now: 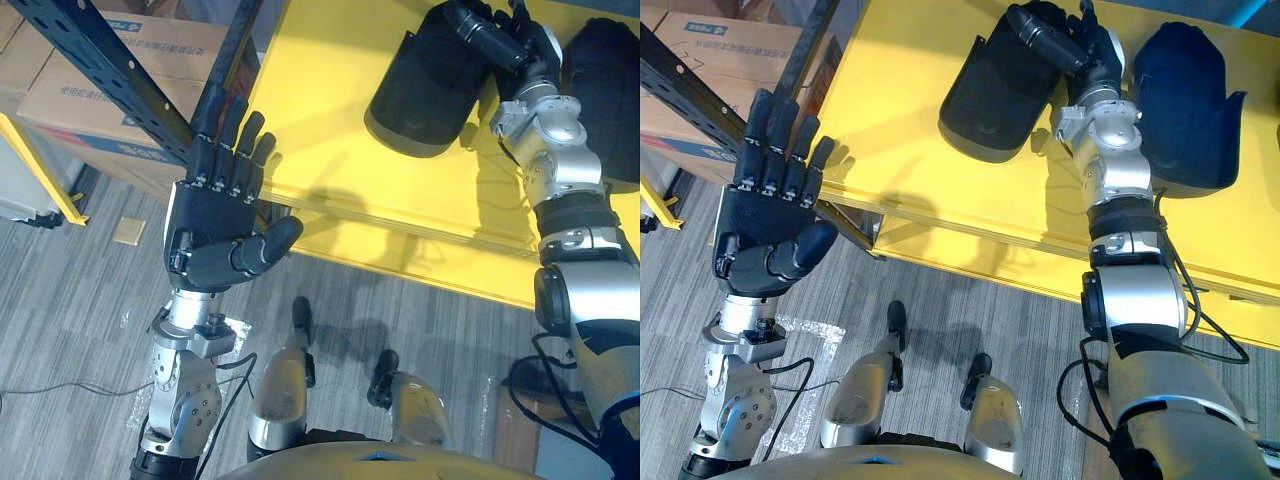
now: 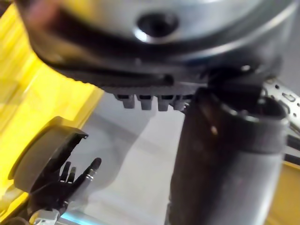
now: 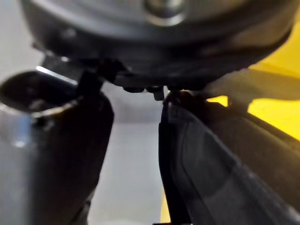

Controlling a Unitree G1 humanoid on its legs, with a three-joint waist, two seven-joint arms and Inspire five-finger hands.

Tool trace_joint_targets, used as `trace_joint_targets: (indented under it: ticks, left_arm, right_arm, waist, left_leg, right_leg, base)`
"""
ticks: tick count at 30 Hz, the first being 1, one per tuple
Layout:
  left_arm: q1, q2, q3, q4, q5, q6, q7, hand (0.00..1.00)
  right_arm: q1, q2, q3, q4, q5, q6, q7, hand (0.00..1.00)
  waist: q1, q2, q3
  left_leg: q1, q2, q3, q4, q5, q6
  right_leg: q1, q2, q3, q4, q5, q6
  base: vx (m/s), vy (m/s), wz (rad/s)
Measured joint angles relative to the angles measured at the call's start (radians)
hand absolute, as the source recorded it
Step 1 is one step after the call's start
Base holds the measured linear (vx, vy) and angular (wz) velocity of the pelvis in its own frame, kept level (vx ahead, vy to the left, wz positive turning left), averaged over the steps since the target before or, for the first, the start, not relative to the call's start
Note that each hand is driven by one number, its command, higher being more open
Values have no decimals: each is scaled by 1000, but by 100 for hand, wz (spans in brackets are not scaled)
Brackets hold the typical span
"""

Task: Walk over and take three plastic housings, then place them on the shelf

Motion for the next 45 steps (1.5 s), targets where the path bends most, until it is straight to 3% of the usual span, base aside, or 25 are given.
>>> trace_joint_targets:
  ticks: [21, 27, 32, 45]
  left_arm:
    - [20, -2, -37, 15, -1, 11, 6, 100]
    - [22, -3, -38, 40, -3, 11, 18, 100]
    - [23, -6, -50, 40, -5, 10, 16, 100]
    - [35, -16, -79, 40, -13, 10, -17, 100]
  right_arm:
    - [-8, 0, 22, 18, 0, -36, 57, 100]
    - [-8, 0, 22, 18, 0, -61, 56, 100]
    - [-24, 0, 22, 17, 0, -81, 32, 100]
    - [-27, -34, 25, -23, -83, -163, -37, 100]
  waist:
    - [8, 3, 1]
    - [9, 4, 2]
    - [9, 22, 11]
    - [-4, 23, 10]
  left_leg:
    - [-5, 1, -2, 0, 2, -3]
    - [-19, -4, -16, 0, 7, -7]
    - [-26, -5, -25, -1, 12, -12]
    - [-4, 1, -24, -7, 15, -11]
  right_leg:
    - [-11, -1, 1, 19, -8, -1]
    - [-33, -13, -10, 57, -33, -3]
    - [-48, -19, -18, 87, -51, -8]
    - [-22, -7, -16, 65, -43, -7]
  base:
    - [1, 0, 0]
    - [12, -16, 7]
    - [4, -16, 5]
    - [1, 0, 0]
